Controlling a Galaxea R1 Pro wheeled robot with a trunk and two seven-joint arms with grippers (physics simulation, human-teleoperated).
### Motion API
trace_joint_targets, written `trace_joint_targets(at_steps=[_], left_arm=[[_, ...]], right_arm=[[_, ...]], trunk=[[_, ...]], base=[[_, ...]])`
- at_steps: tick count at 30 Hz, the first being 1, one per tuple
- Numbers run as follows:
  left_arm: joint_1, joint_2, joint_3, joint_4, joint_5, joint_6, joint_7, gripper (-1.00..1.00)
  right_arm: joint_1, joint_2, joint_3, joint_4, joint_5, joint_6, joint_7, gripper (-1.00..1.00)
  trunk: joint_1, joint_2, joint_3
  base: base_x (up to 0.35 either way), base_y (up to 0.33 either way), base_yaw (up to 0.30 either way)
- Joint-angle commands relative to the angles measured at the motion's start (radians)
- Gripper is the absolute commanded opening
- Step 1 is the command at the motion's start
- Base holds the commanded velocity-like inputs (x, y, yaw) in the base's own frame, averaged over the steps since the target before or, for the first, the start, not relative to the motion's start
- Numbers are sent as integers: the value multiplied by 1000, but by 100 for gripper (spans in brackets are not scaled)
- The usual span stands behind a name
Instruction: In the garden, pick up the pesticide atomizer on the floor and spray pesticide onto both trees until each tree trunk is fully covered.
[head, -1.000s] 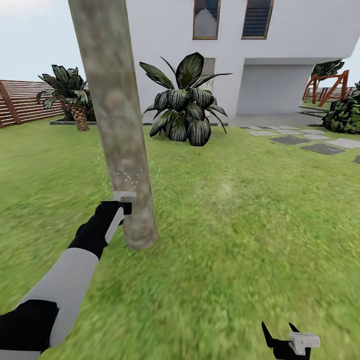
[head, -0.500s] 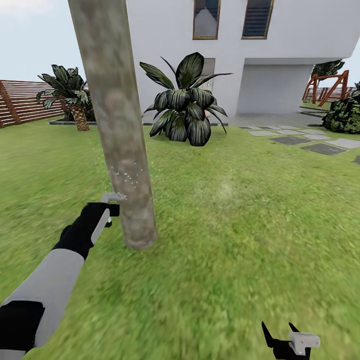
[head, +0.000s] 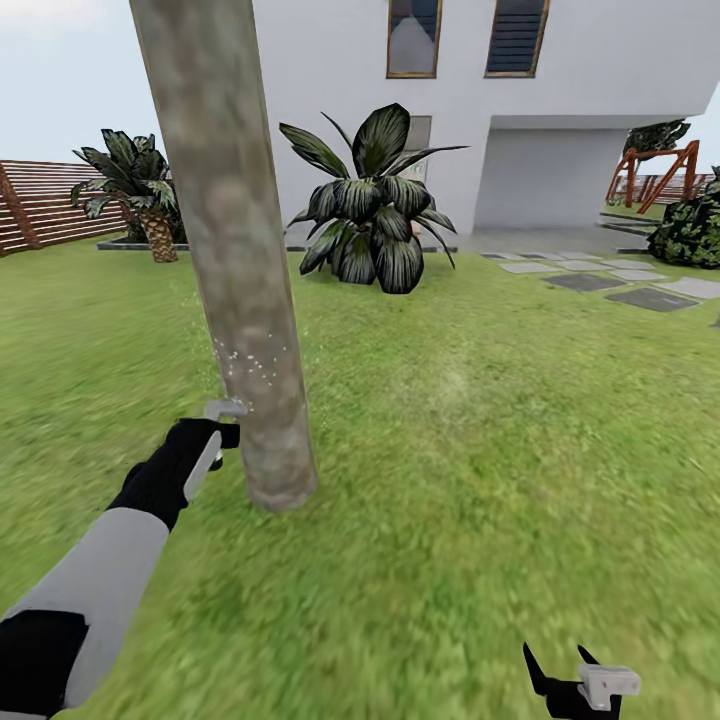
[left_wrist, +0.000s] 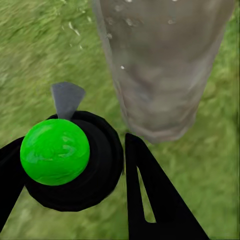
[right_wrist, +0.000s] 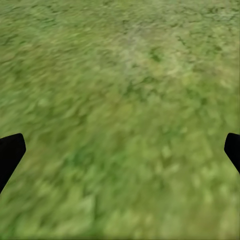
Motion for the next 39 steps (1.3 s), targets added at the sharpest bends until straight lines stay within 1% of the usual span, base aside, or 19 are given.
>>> trace_joint_targets(at_steps=[1,5,6,7,9,11,14,15,17,19,23,25,26,28,30,33,35,36,39], left_arm=[[-3,-12,-12,-7,6,6,9,-100],[-8,-7,-12,-5,8,8,9,-100],[-6,1,-10,0,5,7,9,-100],[-5,21,-9,6,6,7,9,-100],[-4,45,-11,10,7,6,9,-100],[-3,47,-14,0,4,5,9,-100],[-3,22,-14,-21,3,5,10,-100],[-3,8,-15,-34,3,6,11,-100],[-4,-41,-18,-60,-1,9,15,-100],[-8,-62,-22,-84,-2,23,15,-100],[-14,-67,-29,-190,-5,70,19,-100],[-15,-58,-23,-239,-2,134,19,-100],[-15,-49,5,-282,-1,183,19,-100],[-15,-42,49,-326,-3,208,19,-100],[-16,-50,60,-345,-4,227,19,-100],[-19,-82,60,-370,-3,245,21,-100],[-20,-91,60,-392,-3,274,23,-100],[-20,-92,60,-418,-4,291,23,-100],[-20,-74,68,-442,-7,301,22,-100]], right_arm=[[-2,1,-8,-2,6,-3,8,100],[-1,1,-8,-2,6,-3,8,100],[-2,1,-8,-2,6,-3,8,100],[-1,1,-8,-2,6,-3,8,100],[-1,1,-8,-2,6,-3,8,100],[-1,1,-8,-2,6,-3,8,100],[-1,1,-8,-2,6,-3,8,100],[-1,1,-8,-2,6,-3,8,100],[-2,1,-8,-2,6,-3,8,100],[-2,1,-8,-2,6,-3,8,100],[-1,1,-8,-2,6,-3,8,100],[-2,1,-8,-2,6,-3,8,100],[-1,1,-8,-3,6,-3,8,100],[-1,1,-8,-3,6,-3,8,100],[-2,1,-8,-3,6,-3,8,100],[-1,1,-8,-3,6,-3,8,100],[-2,1,-8,-3,6,-3,8,100],[-1,1,-7,-3,6,-3,8,100],[-2,1,-7,-2,6,-3,8,100]], trunk=[[0,0,-1],[0,0,-1],[0,0,-1],[0,0,-1],[0,0,-1],[0,0,-1],[0,0,-1],[0,0,-1],[0,0,-1],[0,0,-1],[0,0,-1],[0,0,-1],[0,0,-1],[0,0,-1],[0,0,-1],[0,0,-1],[0,0,-1],[0,0,-1],[0,0,-1]], base=[[0,0,0],[0,0,0],[0,0,0],[0,0,0],[0,0,0],[-84,0,0],[-288,0,0],[-328,0,0],[-339,0,0],[-341,0,0],[-123,0,0],[-11,0,0],[-2,0,0],[-1,0,0],[0,0,0],[0,0,0],[0,0,0],[0,0,0],[0,0,0]])
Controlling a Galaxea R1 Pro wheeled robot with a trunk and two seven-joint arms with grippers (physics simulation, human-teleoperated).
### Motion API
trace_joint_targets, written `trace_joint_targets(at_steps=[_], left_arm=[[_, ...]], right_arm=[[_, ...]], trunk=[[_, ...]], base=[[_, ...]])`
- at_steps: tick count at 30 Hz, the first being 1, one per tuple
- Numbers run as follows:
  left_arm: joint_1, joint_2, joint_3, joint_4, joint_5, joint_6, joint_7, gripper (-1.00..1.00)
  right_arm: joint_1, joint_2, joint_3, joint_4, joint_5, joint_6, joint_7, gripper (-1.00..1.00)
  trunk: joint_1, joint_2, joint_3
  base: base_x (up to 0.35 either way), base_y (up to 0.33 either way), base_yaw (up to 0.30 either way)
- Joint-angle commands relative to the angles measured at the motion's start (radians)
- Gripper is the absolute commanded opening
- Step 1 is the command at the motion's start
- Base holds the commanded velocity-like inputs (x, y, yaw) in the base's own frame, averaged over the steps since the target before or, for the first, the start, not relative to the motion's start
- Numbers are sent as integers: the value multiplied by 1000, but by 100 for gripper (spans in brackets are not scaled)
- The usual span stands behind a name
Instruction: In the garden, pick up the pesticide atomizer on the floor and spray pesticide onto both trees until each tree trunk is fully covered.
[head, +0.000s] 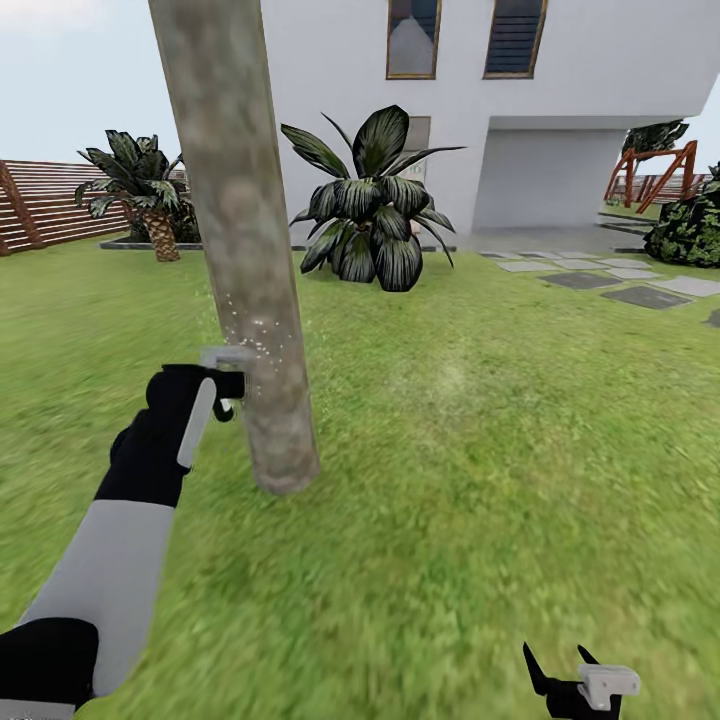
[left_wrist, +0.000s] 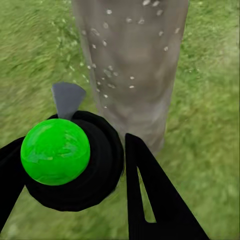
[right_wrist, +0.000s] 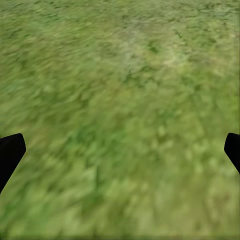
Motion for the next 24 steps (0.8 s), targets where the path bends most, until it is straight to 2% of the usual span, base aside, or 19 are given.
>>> trace_joint_targets(at_steps=[1,2,3,7,11,12,14,16,19,22,24], left_arm=[[-1,14,0,-2,15,4,10,-100],[-1,37,2,-3,20,5,10,-100],[0,43,1,-5,21,5,9,-100],[27,40,-26,-42,19,1,10,-100],[158,39,-39,-39,19,-21,13,-100],[203,40,-39,-10,16,-80,14,-100],[244,44,-38,63,15,-157,16,-100],[255,45,-38,99,14,-196,18,-100],[258,42,-38,205,14,-308,21,-100],[259,39,-37,236,14,-354,23,-100],[259,39,-36,233,14,-357,23,-100]], right_arm=[[-1,1,-8,-1,6,-3,8,100],[-2,1,-8,-1,6,-3,8,100],[-2,1,-8,-1,6,-3,8,100],[-2,1,-8,-1,6,-3,8,100],[-2,1,-9,-1,6,-3,8,100],[-2,1,-8,-1,6,-3,8,100],[-2,1,-8,-1,6,-3,8,100],[-2,1,-8,-1,6,-3,8,100],[-2,2,-7,0,6,-3,8,100],[-2,4,-6,1,6,-3,8,100],[-2,4,-6,0,6,-3,8,100]], trunk=[[0,0,-1],[0,0,-1],[0,0,-1],[0,0,-1],[0,0,-1],[0,0,-1],[0,0,-1],[0,0,-1],[0,0,-1],[0,0,-1],[0,0,-1]], base=[[0,0,0],[0,0,0],[0,0,0],[0,0,0],[2,0,0],[184,-134,0],[205,-197,0],[180,-223,0],[170,-232,0],[168,-234,0],[168,-235,0]])
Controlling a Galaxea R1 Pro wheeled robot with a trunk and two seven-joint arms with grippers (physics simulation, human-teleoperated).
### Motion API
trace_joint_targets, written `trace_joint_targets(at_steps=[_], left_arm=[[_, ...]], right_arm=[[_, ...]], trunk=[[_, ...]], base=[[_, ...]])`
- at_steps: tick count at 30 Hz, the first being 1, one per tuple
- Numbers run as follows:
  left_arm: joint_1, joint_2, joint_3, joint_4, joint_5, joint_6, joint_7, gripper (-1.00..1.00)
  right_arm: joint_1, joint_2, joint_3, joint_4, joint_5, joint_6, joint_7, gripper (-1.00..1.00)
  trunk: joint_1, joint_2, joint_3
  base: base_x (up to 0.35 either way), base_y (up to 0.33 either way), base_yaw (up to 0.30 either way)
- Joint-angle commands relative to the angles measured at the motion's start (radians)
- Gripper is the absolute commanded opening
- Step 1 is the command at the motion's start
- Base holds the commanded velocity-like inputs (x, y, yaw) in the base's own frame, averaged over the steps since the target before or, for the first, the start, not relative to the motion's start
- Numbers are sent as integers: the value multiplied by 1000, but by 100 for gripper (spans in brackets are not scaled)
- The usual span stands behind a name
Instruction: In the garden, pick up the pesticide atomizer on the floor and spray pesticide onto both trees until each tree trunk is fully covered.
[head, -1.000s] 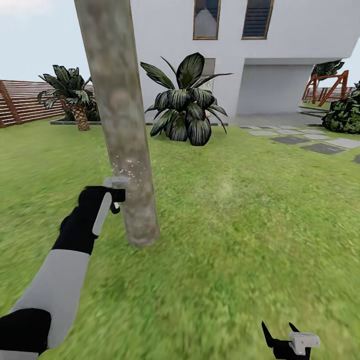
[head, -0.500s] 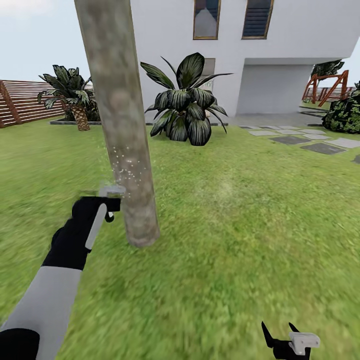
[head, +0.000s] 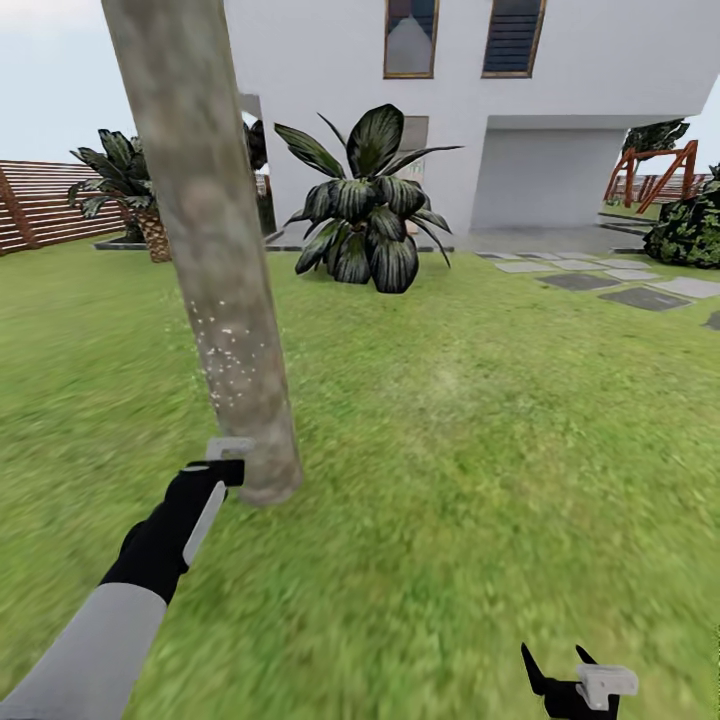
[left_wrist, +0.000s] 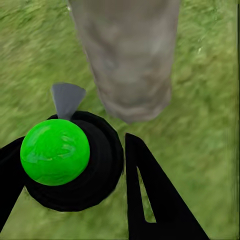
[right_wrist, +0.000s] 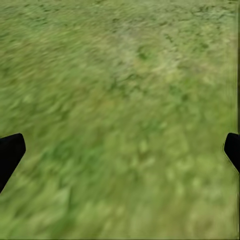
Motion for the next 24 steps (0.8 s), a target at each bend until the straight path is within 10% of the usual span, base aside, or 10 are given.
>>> trace_joint_targets(at_steps=[1,24], left_arm=[[-1,1,-4,-4,10,3,9,-100],[-1,4,1,30,13,5,61,-100]], right_arm=[[-2,1,-8,-1,6,-4,7,100],[-1,1,-9,-2,6,-4,8,100]], trunk=[[0,0,-1],[0,0,-1]], base=[[165,-238,0],[70,-296,160]])
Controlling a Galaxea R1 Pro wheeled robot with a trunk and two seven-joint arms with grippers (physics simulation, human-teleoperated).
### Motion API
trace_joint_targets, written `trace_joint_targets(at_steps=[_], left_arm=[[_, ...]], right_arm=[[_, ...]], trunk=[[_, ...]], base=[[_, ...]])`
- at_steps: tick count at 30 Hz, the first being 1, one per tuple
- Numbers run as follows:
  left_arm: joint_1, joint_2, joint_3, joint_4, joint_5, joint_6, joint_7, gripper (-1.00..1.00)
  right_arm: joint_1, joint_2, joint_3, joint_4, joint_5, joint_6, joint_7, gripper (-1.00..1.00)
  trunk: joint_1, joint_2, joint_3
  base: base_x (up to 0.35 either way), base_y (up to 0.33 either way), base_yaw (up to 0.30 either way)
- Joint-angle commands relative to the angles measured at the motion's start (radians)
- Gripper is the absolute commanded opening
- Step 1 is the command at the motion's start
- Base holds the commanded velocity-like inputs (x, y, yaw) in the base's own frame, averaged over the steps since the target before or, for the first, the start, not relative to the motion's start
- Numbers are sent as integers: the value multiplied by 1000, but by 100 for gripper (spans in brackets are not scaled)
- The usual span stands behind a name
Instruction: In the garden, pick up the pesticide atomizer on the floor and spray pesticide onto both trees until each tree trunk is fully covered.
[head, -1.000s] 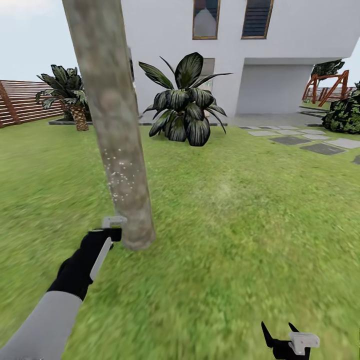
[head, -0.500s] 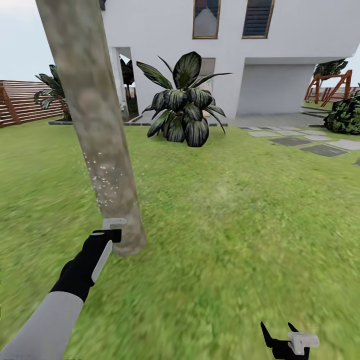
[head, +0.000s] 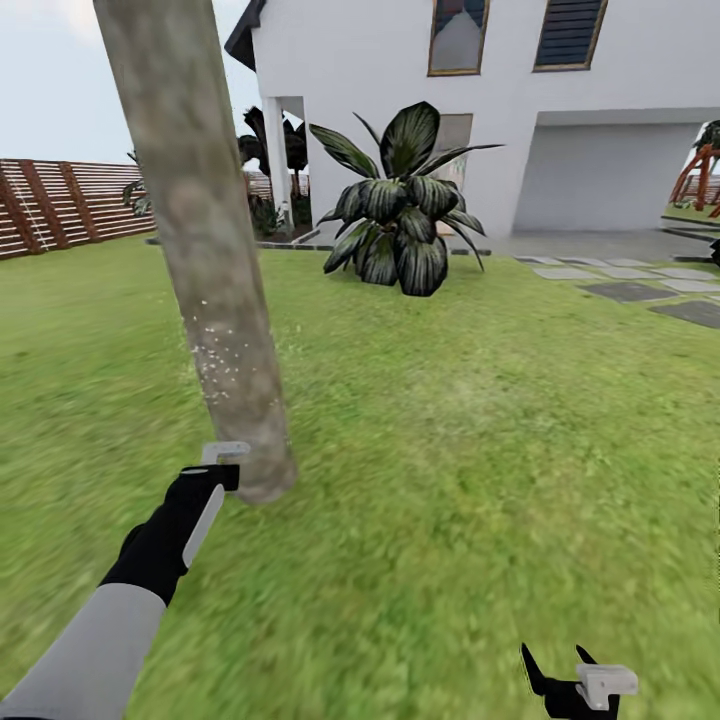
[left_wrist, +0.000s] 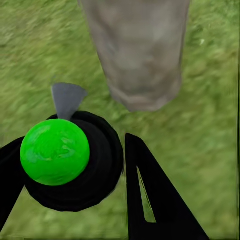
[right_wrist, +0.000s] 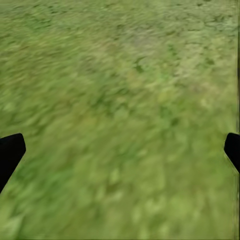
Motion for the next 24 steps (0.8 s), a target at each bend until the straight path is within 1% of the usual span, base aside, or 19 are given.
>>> trace_joint_targets(at_steps=[1,7,9,24], left_arm=[[-1,1,-4,1,9,4,10,-100],[-1,5,-3,2,8,5,10,-100],[-1,8,-2,4,8,5,11,-100],[-1,5,-4,4,6,4,11,-100]], right_arm=[[-2,1,-8,-1,6,-4,7,100],[-2,1,-8,-1,6,-4,7,100],[-2,1,-8,-1,6,-4,7,100],[-2,1,-8,-1,6,-4,7,100]], trunk=[[0,0,-1],[0,0,-1],[0,0,-1],[0,0,-1]], base=[[89,-325,12],[104,-325,3],[120,-325,112],[105,-325,270]])
